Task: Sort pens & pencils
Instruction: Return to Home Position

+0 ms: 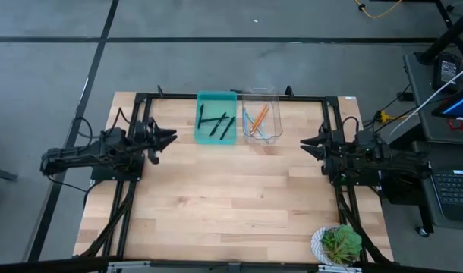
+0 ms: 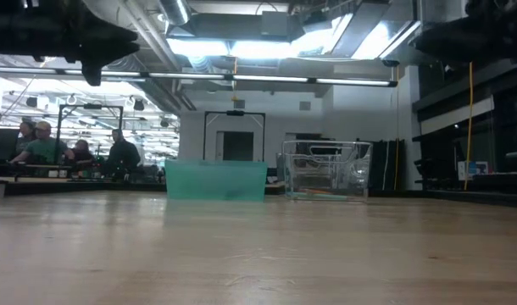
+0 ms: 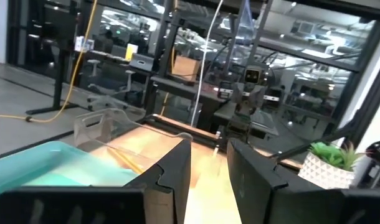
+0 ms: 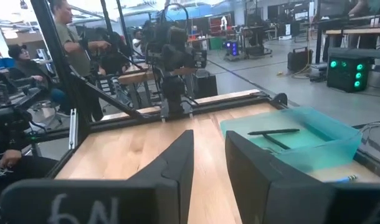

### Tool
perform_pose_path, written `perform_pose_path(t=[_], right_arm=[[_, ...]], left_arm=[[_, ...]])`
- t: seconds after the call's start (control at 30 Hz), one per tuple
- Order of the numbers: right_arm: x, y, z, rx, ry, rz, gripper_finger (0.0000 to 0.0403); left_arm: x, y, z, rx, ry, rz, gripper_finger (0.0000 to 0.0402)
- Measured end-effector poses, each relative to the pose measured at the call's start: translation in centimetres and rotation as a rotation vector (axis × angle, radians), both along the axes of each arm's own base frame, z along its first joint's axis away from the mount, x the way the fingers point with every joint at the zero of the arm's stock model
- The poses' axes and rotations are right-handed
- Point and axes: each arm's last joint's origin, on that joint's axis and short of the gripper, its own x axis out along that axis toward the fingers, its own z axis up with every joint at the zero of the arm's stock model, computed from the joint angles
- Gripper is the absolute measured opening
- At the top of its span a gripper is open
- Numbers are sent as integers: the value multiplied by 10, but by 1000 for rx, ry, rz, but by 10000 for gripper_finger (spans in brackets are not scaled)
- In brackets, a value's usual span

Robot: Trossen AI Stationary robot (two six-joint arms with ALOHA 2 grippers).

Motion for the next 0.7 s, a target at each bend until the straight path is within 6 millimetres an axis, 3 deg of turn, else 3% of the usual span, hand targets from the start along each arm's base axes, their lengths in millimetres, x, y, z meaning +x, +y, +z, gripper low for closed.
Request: perform_pose_path(t=[0.5, 0.7], right_arm=[[-4, 0, -5, -24, 37, -17, 94], [-4, 0, -5, -22, 41, -17, 94]], left_arm=[[1, 0, -33, 27, -39, -3, 99], [1, 0, -33, 27, -48, -4, 99]])
